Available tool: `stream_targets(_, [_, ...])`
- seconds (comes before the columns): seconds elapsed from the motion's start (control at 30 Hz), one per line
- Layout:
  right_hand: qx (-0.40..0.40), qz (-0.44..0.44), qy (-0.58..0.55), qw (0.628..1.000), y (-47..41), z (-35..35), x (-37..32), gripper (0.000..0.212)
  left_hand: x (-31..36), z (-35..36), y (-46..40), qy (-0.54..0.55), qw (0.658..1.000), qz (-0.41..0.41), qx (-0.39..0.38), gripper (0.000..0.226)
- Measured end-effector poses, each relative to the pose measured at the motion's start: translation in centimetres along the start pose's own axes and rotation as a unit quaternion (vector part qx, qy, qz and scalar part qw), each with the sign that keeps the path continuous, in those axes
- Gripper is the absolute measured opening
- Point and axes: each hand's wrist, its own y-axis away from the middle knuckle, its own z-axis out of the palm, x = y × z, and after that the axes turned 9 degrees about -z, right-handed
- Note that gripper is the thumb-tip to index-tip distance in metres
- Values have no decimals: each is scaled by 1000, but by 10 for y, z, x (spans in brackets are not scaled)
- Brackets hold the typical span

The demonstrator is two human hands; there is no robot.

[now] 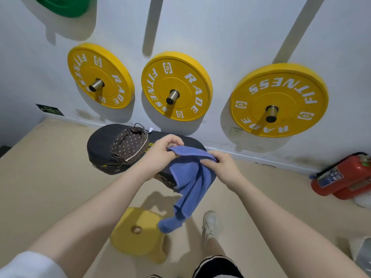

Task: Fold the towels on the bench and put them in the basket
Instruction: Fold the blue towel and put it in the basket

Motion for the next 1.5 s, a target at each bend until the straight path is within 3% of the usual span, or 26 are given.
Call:
stream_targets(0.1, [-9, -49, 87, 995, -57, -7, -3, 17, -3, -16, -49, -159, 986, 42, -17, 72])
stream_targets(0.17, [-39, -80, 181, 979, -90, -12, -4, 17, 12, -15, -78, -257, 962, 95, -26, 89])
stream_targets(0.23, [-39, -112, 236, 964, -119, -17, -3, 18, 25, -4, -108, -359, 922, 142, 11, 83])
stream_targets(0.3, [-20, -141, 235, 962, -144, -26, -3, 16, 38, 8, -140, -484, 850, 189, 89, 62])
stream_targets(0.37, [-5, -157, 242, 958, -169, -37, -4, 17, 51, 13, -170, -527, 811, 212, 140, 44])
stream_targets(0.5, [7, -164, 235, 958, -202, -63, -9, 18, 77, 9, -201, -500, 835, 189, 133, 31])
stream_targets(0.6, [-9, -165, 266, 950, -224, -80, -4, 19, 78, -3, -225, -437, 863, 245, 71, 29])
stream_targets(0.7, [-4, -132, 287, 949, -237, -91, 21, 16, 74, -16, -253, -444, 822, 344, 92, 32])
stream_targets(0.8, [-11, -23, 301, 953, -254, -98, 58, 22, 70, -23, -273, -468, 806, 347, 107, 19])
stream_targets(0.9, [-19, 61, 311, 948, -272, -89, 90, 38, 53, -39, -293, -387, 866, 309, 72, 16])
stream_targets(0.97, [-3, 92, 320, 943, -284, -73, 111, 29, 33, -61, -317, -325, 893, 299, 90, 18])
stream_targets(1.07, [72, 160, 267, 948, -306, -40, 138, 20, -2, -101, -359, -301, 892, 318, 113, 28])
stream_targets(1.13, [146, 213, 143, 955, -324, -17, 151, 23, -26, -123, -387, -304, 894, 312, 102, 29])
stream_targets(1.23, [292, 203, 15, 934, -356, 17, 163, 20, -67, -142, -426, -318, 893, 296, 116, 27])
stream_targets(1.4, [432, 71, 151, 886, -379, 45, 208, 11, -153, -129, -469, -295, 895, 309, 128, 4])
stream_targets(1.5, [396, 57, 283, 872, -372, 71, 290, 12, -238, -105, -503, -350, 858, 363, 101, 11])
